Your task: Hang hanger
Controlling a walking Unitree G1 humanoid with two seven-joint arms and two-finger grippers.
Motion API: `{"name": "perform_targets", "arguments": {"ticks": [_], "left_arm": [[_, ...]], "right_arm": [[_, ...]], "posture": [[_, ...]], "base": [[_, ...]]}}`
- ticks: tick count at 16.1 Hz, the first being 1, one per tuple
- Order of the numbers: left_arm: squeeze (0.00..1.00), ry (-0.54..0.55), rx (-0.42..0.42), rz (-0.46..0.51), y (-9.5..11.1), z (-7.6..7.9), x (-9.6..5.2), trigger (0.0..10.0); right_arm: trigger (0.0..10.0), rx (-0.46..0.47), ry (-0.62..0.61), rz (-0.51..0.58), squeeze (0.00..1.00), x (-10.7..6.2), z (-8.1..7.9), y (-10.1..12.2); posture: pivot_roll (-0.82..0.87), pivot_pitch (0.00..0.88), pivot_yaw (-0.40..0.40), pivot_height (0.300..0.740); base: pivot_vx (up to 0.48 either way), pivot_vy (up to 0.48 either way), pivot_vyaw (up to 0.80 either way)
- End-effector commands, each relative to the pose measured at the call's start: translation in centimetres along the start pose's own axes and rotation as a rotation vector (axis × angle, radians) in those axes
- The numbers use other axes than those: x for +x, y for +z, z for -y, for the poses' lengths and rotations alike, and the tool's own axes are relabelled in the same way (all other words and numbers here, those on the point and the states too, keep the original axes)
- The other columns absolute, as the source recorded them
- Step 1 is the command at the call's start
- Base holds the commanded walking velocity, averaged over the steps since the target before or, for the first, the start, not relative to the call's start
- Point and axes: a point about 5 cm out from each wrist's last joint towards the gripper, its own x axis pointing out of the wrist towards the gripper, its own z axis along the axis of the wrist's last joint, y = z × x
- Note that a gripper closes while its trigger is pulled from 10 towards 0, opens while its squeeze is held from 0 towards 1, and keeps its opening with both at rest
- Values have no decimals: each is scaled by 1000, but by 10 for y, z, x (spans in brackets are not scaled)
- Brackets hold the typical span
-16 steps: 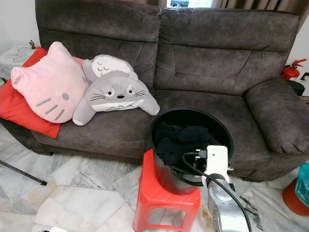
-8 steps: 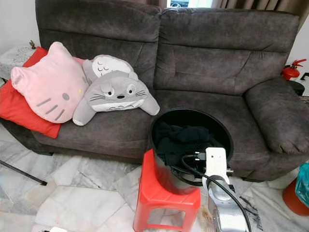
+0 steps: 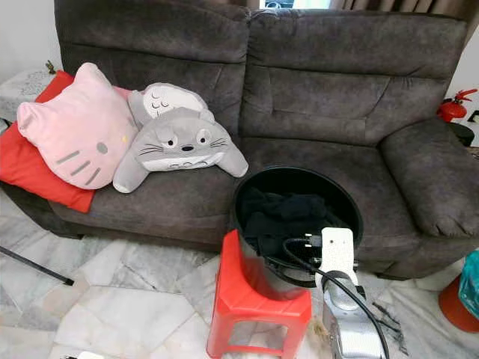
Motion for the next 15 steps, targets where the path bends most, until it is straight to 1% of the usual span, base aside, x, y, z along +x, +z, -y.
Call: {"name": "perform_targets", "arguments": {"ticks": [1,10,11,12,15], "left_arm": [[0,-9,6,-19,-3,1,0,10000],[0,-9,7,-19,-4,1,0,10000],[0,-10,25,-26,-6,1,-1,10000],[0,-9,33,-29,-7,1,-1,10000],[0,-6,32,-29,-7,0,-1,10000]], "right_arm": [[0,10,-14,-14,0,1,3,-3],[0,16,-14,-13,0,1,3,-3],[0,30,-1,-4,0,5,-4,0],[0,36,5,1,0,7,-7,3],[0,45,3,19,0,7,-6,8]], "posture": [[-97,0,-42,740],[-95,0,-42,740],[-83,0,-35,740],[-83,0,-35,740],[-84,0,-34,740]], "base": [[0,0,0],[0,0,0],[0,0,0],[0,0,0],[0,0,0]]}}
